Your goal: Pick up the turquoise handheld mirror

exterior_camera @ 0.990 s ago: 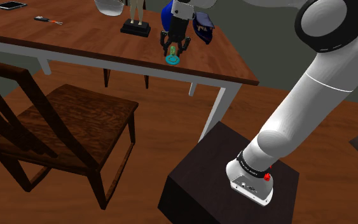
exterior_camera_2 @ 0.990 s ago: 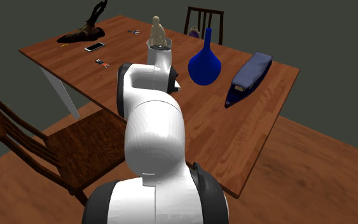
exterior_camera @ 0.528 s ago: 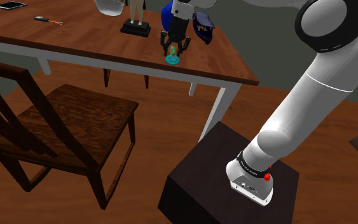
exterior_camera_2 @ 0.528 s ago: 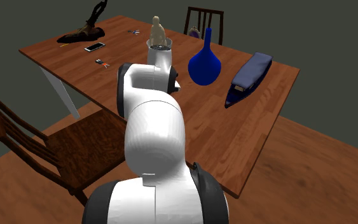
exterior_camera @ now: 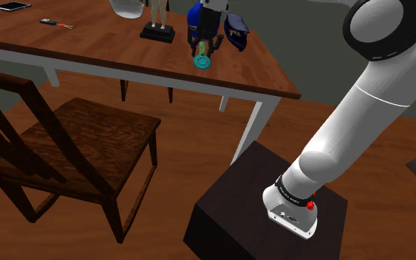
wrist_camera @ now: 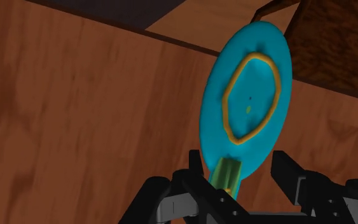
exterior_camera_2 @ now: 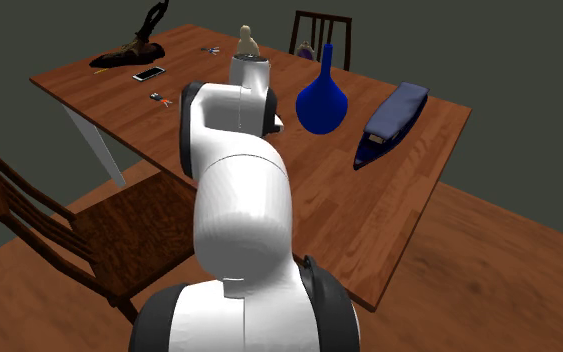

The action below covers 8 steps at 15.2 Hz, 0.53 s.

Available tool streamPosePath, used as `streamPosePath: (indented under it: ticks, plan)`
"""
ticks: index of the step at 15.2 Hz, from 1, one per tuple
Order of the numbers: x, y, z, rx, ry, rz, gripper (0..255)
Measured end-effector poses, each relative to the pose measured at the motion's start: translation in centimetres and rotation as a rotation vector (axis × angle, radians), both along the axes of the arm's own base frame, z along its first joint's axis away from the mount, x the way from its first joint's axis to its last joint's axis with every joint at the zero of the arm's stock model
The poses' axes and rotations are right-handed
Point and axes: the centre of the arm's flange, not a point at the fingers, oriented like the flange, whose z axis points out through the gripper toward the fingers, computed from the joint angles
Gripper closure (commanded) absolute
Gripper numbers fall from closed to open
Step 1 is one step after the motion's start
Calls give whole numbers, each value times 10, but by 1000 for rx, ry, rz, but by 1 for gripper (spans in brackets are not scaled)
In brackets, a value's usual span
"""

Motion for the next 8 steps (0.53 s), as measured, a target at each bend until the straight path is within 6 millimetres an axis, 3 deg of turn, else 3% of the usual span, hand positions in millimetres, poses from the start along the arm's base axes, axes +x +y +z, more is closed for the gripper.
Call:
streamPosePath:
  ticks: [8]
  plan:
    - [0,-1,40,0,0,0,255]
